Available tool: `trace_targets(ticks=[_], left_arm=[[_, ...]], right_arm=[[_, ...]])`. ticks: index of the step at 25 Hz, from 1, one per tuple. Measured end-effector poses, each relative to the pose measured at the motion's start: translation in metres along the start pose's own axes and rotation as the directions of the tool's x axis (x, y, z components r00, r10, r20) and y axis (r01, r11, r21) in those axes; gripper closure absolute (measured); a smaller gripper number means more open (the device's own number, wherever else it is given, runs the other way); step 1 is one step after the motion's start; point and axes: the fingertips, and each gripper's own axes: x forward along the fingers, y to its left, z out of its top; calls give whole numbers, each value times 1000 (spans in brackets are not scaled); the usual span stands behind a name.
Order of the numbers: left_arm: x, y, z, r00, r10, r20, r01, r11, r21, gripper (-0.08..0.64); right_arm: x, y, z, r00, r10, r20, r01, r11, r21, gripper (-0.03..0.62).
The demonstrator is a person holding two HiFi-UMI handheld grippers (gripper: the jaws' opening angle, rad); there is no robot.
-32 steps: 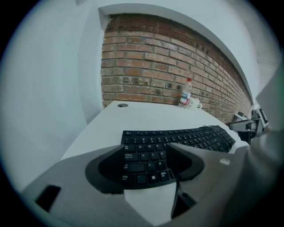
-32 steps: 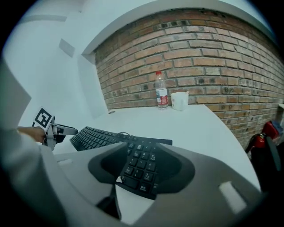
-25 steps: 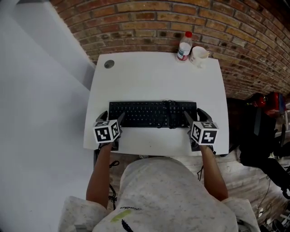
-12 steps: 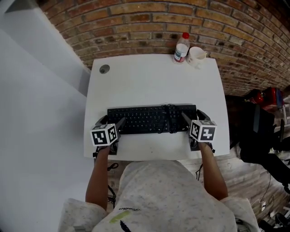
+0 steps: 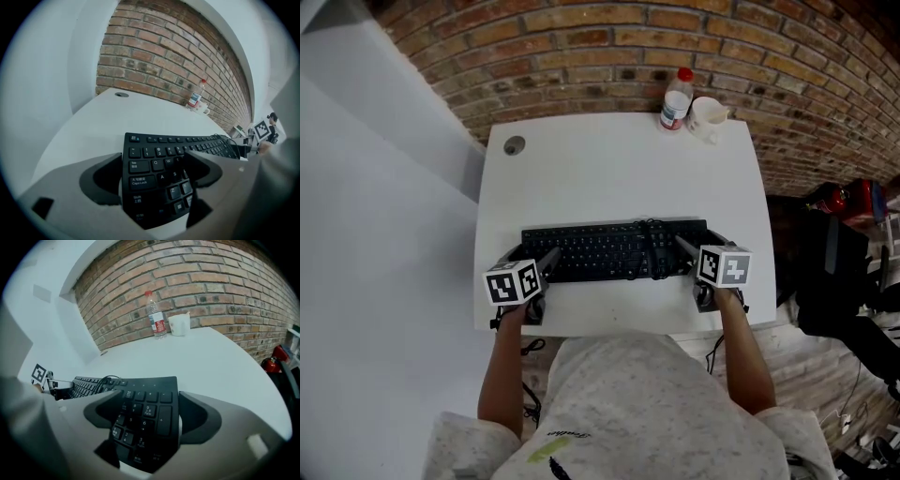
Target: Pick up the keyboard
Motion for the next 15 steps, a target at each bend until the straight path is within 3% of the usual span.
trace_targets(ticks=[3,15], left_arm=[[-1,0,0,1000,1,-5,-2,1000,-7,158],[-2,0,-1,1000,16,10,-15,999,-30,166]], right_arm=[[2,0,-2,1000,30,-1,-30,999,31,212],[-4,-1,0,1000,1,13,-1,999,34,218]])
